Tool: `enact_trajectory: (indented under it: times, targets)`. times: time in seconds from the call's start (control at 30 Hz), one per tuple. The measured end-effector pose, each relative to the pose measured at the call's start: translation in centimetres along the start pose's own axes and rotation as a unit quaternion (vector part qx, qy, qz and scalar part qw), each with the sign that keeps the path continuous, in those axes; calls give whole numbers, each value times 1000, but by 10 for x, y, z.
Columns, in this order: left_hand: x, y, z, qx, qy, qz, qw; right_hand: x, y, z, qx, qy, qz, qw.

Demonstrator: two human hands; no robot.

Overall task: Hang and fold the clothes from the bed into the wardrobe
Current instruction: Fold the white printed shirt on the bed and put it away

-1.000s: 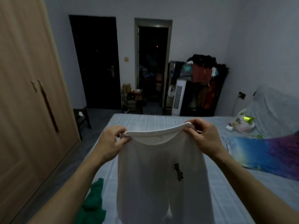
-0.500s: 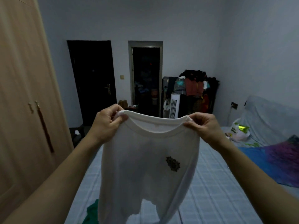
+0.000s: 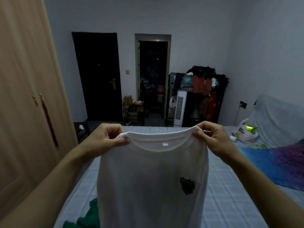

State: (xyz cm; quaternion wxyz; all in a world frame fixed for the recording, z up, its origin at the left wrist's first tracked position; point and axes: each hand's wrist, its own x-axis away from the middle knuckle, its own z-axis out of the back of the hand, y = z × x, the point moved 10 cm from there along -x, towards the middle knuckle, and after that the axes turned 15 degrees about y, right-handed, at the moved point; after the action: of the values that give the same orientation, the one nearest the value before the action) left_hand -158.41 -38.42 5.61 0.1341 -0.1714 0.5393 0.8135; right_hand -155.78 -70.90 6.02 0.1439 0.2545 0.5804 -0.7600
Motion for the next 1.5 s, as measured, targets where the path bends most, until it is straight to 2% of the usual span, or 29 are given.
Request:
enact_trajectory:
  times: [0.1,0.17,0.27,0.33,0.43,0.53,0.77,0.87,0.97,1.03,1.07,1.13,1.2,1.23,1.3,1.4,1.5]
  targets:
    - [5,-19,-10,-7,-58,62,996,1,13,-5,36,-17,-21,999]
    - [0,-36,-18,-13,-49,112,992,-6,32,-16,86,-15,-42,995]
    - [-19,-74,-26,-55,94,238,965,-22,67,-34,183,49,-98,977]
    - [-23,-76,-37,-110,174,268,941,-19,87,-51,200,87,-169,961]
    - [-25,-63,-59,-107,233,227,940,-10,90,-78,147,124,-178,965]
    - [-22,-51,-74,-82,241,193,948,0,74,-95,75,134,-160,975]
    - [0,-7,-91,-19,198,99,975,20,40,-111,-48,86,-136,986]
    - [5,-3,-89,32,174,113,978,24,23,-117,-88,36,-110,989]
    - [8,2,-92,54,117,111,985,23,17,-113,-91,48,-90,991]
    - [9,2,-86,4,102,88,991,21,18,-108,-81,59,-87,991]
    - [8,4,-77,-48,118,56,990,21,17,-107,-71,54,-81,993]
    - [7,16,-50,-155,191,-38,968,22,15,-107,-64,36,-71,995]
    - [7,21,-36,-232,222,-100,942,22,12,-106,-78,17,-74,994]
    - [6,18,-36,-249,206,-108,940,21,9,-105,-87,4,-74,993]
    - [1,10,-42,-220,149,-83,960,21,1,-105,-105,-35,-71,991]
    - [-1,4,-58,-81,67,-26,994,22,-10,-105,-142,-73,-67,985]
    - [-1,5,-71,12,19,3,1000,24,-14,-100,-173,-85,-75,978]
